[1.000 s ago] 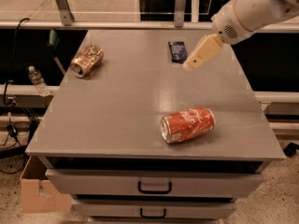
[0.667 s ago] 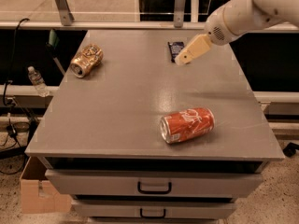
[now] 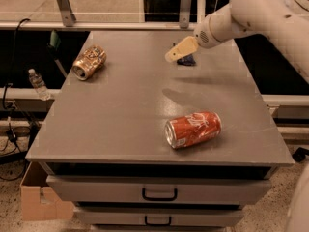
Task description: Move rxbar blueberry near coke can
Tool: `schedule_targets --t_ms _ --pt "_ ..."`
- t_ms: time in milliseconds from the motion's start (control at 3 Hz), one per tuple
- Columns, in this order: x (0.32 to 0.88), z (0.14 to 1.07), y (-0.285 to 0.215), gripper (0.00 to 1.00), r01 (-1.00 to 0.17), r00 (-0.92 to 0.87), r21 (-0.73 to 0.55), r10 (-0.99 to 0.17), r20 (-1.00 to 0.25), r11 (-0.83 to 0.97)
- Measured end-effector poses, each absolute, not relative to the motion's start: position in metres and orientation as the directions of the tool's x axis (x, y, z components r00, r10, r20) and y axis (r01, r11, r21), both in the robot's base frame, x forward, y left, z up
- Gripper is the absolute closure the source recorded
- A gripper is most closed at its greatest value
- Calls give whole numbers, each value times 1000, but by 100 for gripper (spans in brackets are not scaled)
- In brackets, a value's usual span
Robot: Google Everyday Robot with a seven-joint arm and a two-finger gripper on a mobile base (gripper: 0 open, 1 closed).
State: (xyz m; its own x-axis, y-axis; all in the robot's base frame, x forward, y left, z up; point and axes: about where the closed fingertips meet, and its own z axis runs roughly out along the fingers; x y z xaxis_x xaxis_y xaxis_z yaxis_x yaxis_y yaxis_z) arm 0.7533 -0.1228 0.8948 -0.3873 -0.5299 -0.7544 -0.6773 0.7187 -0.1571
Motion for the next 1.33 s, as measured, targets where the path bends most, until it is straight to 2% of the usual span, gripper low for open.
schedule_targets --t_ms 333,667,1333 --pt "781 875 -117 0 -649 -434 -98 -473 -767 754" --pt "796 858 -118 18 -624 -475 -42 -422 -772 780" --pt "802 836 -118 64 -604 -522 36 -361 -773 797"
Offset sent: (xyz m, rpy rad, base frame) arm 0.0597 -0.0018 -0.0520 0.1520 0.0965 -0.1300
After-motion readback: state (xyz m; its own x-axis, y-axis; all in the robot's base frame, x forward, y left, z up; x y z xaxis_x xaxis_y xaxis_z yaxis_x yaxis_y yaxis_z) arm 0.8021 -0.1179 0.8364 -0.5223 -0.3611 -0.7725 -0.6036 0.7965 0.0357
